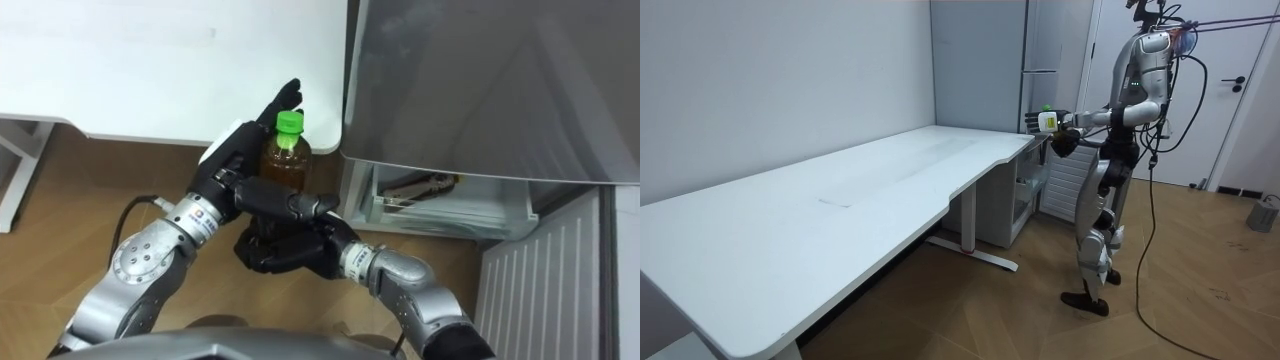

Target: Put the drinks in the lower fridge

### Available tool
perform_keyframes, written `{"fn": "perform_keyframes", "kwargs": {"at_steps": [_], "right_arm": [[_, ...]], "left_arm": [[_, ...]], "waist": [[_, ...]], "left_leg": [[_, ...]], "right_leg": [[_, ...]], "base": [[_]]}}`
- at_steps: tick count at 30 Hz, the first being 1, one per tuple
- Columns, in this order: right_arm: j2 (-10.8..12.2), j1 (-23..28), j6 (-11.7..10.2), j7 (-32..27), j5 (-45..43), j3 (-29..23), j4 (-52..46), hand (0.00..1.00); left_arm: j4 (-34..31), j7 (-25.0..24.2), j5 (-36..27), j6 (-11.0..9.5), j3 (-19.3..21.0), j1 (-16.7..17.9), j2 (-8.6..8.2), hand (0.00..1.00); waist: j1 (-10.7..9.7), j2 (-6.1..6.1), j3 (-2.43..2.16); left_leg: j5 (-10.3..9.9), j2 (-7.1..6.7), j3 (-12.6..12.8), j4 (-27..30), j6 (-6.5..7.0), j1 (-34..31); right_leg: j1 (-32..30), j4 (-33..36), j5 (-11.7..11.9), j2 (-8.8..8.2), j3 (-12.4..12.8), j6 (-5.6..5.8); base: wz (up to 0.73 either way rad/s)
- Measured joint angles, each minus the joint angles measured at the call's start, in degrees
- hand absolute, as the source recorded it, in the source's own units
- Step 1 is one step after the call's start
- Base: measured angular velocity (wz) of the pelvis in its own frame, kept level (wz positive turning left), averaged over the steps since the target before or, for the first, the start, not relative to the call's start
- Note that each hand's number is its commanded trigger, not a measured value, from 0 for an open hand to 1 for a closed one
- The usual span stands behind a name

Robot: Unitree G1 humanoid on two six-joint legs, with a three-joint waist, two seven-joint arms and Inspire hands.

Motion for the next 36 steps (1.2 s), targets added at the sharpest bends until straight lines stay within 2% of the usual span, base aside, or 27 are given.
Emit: {"fn": "perform_keyframes", "kwargs": {"at_steps": [13,17,22,26,28,31,32,36], "right_arm": [[-0.05,0.0,0.0,-0.01,0.0,-0.01,0.01,1.0],[-0.07,0.0,0.0,-0.01,0.0,-0.09,1.28,1.0],[-0.76,0.01,0.2,-0.05,-0.03,-0.17,2.61,1.0],[-0.97,0.01,0.2,-0.05,-0.02,-0.21,2.61,1.0],[-0.99,0.01,0.19,-0.04,-0.03,-0.32,2.6,1.0],[-1.16,0.11,0.19,0.0,-0.12,-1.05,2.6,1.0],[-1.18,0.13,0.19,0.0,-0.11,-1.38,2.6,1.0],[-1.3,0.37,-0.05,0.0,-0.08,-2.0,2.14,1.0]], "left_arm": [[0.0,0.63,0.04,-0.06,0.07,-0.1,0.01,0.0],[-0.24,1.02,0.14,-0.11,0.11,-0.25,0.0,0.0],[-1.35,2.17,1.81,-1.67,0.34,-1.16,0.01,0.0],[-2.03,3.14,4.4,-3.48,0.96,-1.94,0.0,0.0],[-3.09,3.45,4.95,-3.58,1.64,-1.94,0.07,0.0],[-5.36,4.04,5.79,-4.1,4.11,-1.93,0.09,0.0],[-6.44,5.0,6.12,-4.33,5.04,-1.93,0.04,0.0],[-9.59,7.4,5.95,-6.95,8.94,-1.96,0.2,0.0]], "waist": [[-0.12,0.27,-0.02],[-0.16,0.59,-0.21],[0.2,1.34,-0.25],[0.25,1.97,-0.57],[0.35,2.1,-0.62],[0.34,2.24,-0.61],[0.34,2.3,-0.49],[0.43,2.16,-0.42]], "left_leg": [[0.0,0.0,0.01,0.0,0.0,-0.12],[-0.01,-0.01,0.0,0.07,0.0,-0.11],[-0.01,0.01,0.06,0.17,0.0,-0.15],[-0.01,0.01,0.07,0.2,0.0,-0.01],[0.0,0.01,0.07,0.19,0.0,-0.01],[0.03,-0.03,-0.03,0.08,-0.02,0.21],[0.04,-0.05,-0.02,-0.07,-0.02,0.69],[0.16,-0.1,0.19,-1.05,-0.13,2.06]], "right_leg": [[-0.14,0.01,0.0,-0.01,-0.02,0.0],[-0.05,0.01,0.0,-0.01,-0.04,0.0],[-0.11,0.02,0.0,0.0,0.03,0.0],[0.06,0.01,0.0,0.0,0.04,0.0],[0.01,0.01,0.0,0.0,0.04,0.0],[0.23,-0.01,0.0,0.0,0.04,0.0],[0.67,-0.13,0.0,0.0,0.05,0.0],[1.73,-0.86,0.0,0.01,0.12,0.0]], "base": [[0.0],[0.0],[0.0],[0.0],[0.0],[0.0],[0.0],[-0.01]]}}
